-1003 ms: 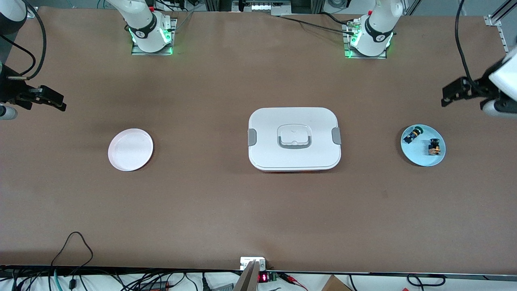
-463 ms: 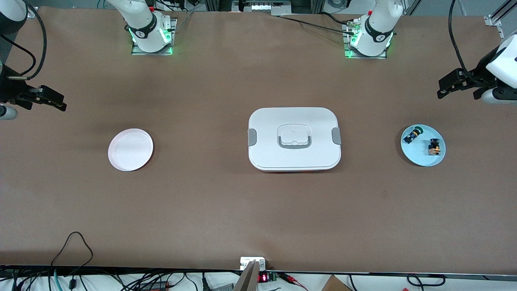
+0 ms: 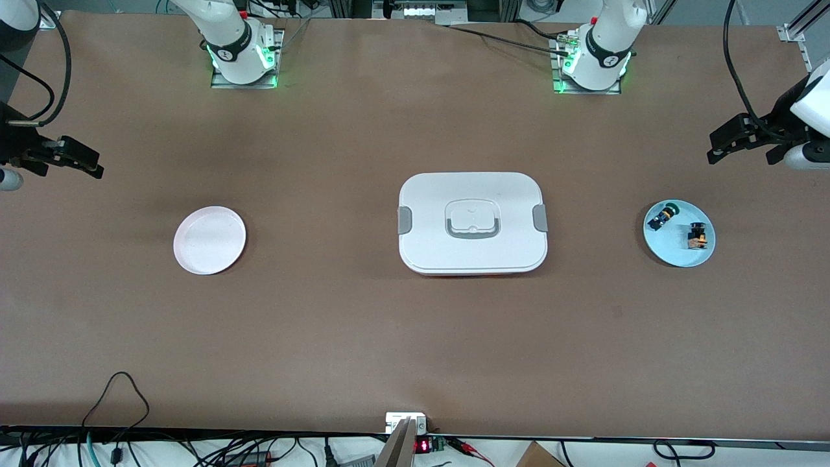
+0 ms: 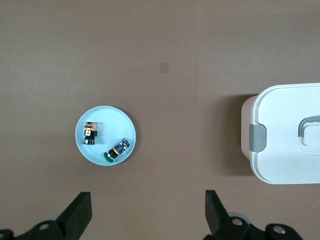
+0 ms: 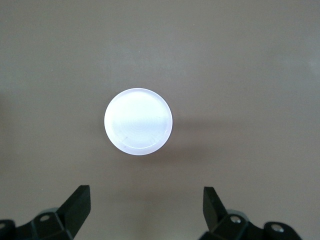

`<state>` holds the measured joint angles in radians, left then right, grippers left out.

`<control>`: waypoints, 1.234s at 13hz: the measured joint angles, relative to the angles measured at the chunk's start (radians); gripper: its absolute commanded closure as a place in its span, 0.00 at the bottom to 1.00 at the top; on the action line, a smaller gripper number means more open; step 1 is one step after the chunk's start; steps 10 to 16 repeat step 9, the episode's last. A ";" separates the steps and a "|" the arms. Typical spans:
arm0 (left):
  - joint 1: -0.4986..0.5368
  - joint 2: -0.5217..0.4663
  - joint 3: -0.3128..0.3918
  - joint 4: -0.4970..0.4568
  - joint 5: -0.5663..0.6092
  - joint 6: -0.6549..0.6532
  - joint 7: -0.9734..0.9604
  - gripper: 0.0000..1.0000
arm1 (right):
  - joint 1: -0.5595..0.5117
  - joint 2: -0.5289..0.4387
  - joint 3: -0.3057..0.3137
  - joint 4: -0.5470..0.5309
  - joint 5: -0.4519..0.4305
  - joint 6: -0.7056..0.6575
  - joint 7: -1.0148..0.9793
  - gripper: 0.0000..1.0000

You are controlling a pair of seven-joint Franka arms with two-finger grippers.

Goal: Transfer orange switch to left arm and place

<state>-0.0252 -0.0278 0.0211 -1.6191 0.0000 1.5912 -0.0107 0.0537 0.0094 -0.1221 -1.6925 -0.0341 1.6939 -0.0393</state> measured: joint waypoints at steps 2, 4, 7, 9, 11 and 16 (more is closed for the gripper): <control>0.000 0.001 0.006 0.002 0.000 0.000 -0.001 0.00 | 0.000 0.000 0.000 0.000 0.000 0.000 0.000 0.00; 0.002 0.001 0.013 0.005 0.000 0.000 -0.002 0.00 | 0.000 0.000 0.000 0.000 0.000 0.000 0.000 0.00; 0.002 0.001 0.013 0.005 0.000 -0.001 -0.004 0.00 | 0.000 0.000 0.000 0.000 0.000 0.000 0.000 0.00; 0.002 0.001 0.015 0.005 0.000 -0.001 -0.004 0.00 | 0.000 0.000 0.000 0.000 0.000 0.000 0.000 0.00; 0.002 0.001 0.015 0.005 0.000 -0.001 -0.004 0.00 | 0.000 0.000 0.000 0.000 0.000 0.000 0.000 0.00; 0.002 0.001 0.015 0.005 0.000 -0.001 -0.004 0.00 | 0.000 0.000 0.000 0.000 0.000 0.000 0.000 0.00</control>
